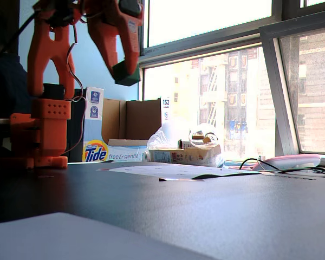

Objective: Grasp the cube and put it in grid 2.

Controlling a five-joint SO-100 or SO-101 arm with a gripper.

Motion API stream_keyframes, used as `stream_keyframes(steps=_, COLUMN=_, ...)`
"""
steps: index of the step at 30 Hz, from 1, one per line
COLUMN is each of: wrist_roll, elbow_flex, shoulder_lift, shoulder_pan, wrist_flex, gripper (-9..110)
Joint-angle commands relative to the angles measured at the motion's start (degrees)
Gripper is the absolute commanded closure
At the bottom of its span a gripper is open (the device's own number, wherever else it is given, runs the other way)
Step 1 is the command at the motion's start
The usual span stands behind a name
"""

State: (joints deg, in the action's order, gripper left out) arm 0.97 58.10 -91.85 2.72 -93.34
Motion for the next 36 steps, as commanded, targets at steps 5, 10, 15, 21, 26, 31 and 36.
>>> stream_keyframes(steps=5, wrist_roll=0.8, elbow_flex=-17.2, shoulder_lift=11.6, shoulder_pan=12.1, wrist_flex=-4.4, gripper=101)
stream_keyframes(steps=10, wrist_roll=1.6, elbow_flex=-23.1, shoulder_lift=19.6, shoulder_pan=18.5, wrist_flex=-5.4, gripper=101)
stream_keyframes(steps=15, wrist_roll=2.6, elbow_flex=-27.8, shoulder_lift=26.7, shoulder_pan=23.6, wrist_flex=-5.5, gripper=101)
stream_keyframes(steps=21, wrist_roll=4.6, elbow_flex=-30.2, shoulder_lift=32.1, shoulder_pan=28.0, wrist_flex=-5.3, gripper=101)
stream_keyframes(steps=26, wrist_roll=6.0, elbow_flex=-30.7, shoulder_lift=35.4, shoulder_pan=29.1, wrist_flex=-4.0, gripper=101)
stream_keyframes(steps=31, wrist_roll=7.4, elbow_flex=-30.7, shoulder_lift=38.3, shoulder_pan=28.1, wrist_flex=-3.2, gripper=101)
stream_keyframes(steps=36, wrist_roll=7.4, elbow_flex=-30.3, shoulder_lift=40.6, shoulder_pan=26.1, wrist_flex=-1.4, gripper=101)
